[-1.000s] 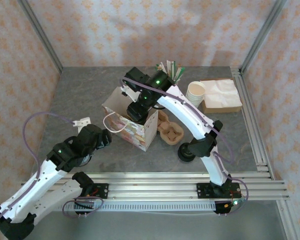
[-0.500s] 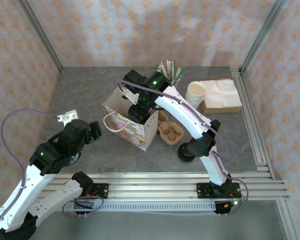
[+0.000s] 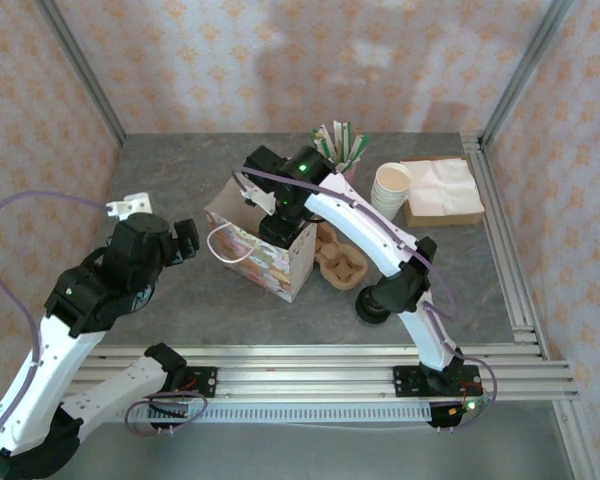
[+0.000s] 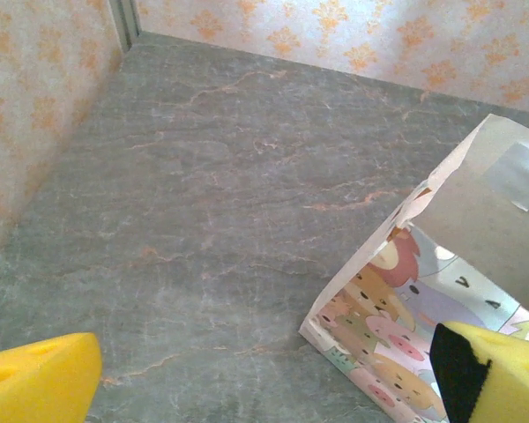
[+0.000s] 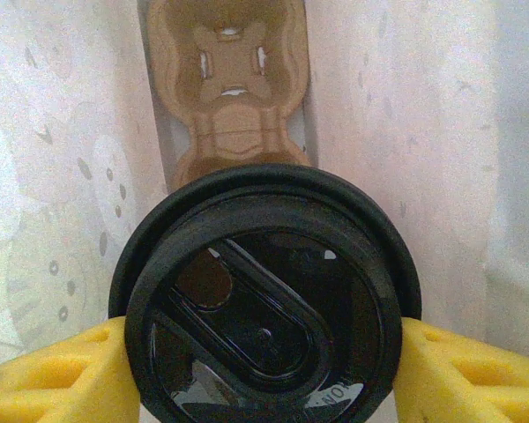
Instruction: Pack the takeout coffee
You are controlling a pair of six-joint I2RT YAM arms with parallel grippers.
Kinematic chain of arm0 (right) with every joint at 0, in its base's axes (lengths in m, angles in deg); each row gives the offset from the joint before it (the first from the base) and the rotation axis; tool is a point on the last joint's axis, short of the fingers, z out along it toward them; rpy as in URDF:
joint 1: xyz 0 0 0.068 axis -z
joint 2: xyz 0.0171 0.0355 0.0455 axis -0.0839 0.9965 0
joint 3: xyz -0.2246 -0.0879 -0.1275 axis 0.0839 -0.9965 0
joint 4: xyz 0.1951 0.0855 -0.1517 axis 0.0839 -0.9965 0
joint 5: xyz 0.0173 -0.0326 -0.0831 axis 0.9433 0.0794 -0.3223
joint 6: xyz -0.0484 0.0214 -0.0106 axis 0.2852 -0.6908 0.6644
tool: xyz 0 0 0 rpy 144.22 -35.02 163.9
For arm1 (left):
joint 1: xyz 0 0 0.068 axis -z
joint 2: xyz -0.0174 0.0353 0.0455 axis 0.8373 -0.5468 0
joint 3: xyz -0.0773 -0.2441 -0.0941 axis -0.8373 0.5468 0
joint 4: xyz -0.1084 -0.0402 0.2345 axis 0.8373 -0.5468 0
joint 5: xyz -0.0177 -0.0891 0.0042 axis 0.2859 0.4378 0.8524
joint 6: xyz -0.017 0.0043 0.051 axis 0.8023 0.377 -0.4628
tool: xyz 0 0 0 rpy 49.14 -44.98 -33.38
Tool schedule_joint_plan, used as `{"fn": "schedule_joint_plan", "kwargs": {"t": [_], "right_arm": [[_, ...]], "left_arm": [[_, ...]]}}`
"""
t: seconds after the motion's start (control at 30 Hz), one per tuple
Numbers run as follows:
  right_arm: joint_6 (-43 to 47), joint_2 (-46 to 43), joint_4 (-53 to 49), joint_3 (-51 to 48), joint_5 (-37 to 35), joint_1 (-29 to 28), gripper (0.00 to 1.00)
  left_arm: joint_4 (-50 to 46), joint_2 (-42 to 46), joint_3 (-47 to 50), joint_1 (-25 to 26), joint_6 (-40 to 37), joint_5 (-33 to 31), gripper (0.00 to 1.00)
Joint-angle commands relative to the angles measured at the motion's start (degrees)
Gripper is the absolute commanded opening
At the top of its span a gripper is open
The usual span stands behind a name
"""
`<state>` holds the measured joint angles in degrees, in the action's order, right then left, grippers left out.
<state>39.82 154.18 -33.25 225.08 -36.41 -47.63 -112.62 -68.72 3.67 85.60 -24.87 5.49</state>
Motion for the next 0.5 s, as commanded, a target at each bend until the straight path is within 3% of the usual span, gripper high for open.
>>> {"fn": "schedule_joint_plan", "kwargs": {"t": [0.0, 0.47], "right_arm": [[1.31, 0.9, -1.66, -0.82, -1.08, -0.02, 0.65], [2.03, 2.66, -1.26, -0.74, -0.49, -0.02, 0.65]], "left_arm": [[1.89, -2.16, -2.43, -1.79, -2.76, 3.81, 0.98], [6.84, -9.76, -5.64, -13.38, -5.03, 20.3, 0.98]]}}
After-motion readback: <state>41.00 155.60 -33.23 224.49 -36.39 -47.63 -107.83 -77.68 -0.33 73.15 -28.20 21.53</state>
